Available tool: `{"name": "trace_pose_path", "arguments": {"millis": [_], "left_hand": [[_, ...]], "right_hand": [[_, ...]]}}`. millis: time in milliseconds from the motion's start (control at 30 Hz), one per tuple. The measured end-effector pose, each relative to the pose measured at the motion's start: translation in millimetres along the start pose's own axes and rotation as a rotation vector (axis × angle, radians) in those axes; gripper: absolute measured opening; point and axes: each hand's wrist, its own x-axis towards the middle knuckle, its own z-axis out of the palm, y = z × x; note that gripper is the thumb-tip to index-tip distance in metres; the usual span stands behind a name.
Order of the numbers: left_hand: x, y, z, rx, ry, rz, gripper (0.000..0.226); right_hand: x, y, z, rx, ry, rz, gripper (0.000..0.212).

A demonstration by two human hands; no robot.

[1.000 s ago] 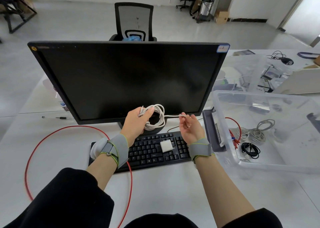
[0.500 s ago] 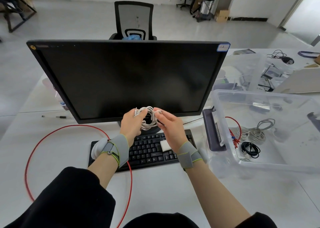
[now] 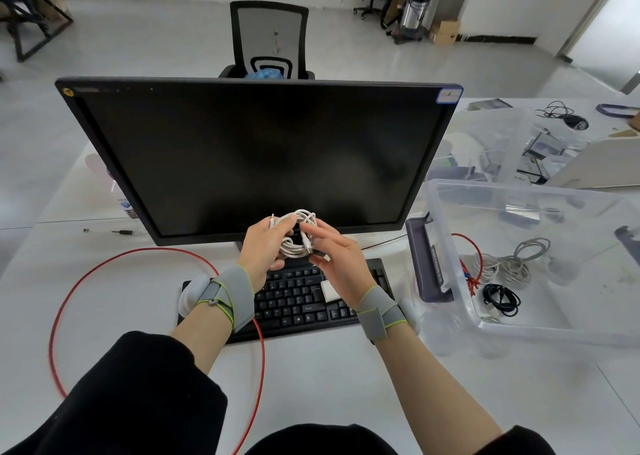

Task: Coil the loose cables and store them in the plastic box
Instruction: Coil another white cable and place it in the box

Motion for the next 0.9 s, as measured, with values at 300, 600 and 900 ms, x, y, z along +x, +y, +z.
{"name": "trace_pose_path", "arguments": {"millis": [300, 600, 900], "left_hand": [[-3, -2, 7, 0.050, -0.071, 0.046, 0.026], [-1, -1, 5, 0.126, -0.097, 0.099, 0.027], [1, -4, 2, 0.192, -0.113, 0.088, 0.024]], "right_hand": [[3, 1, 0, 0.022, 0.050, -0.032, 0.018], [6, 4, 1, 0.028, 0.182, -0.009, 0.023], [5, 3, -5, 0.275, 0.028, 0.061, 0.025]]}}
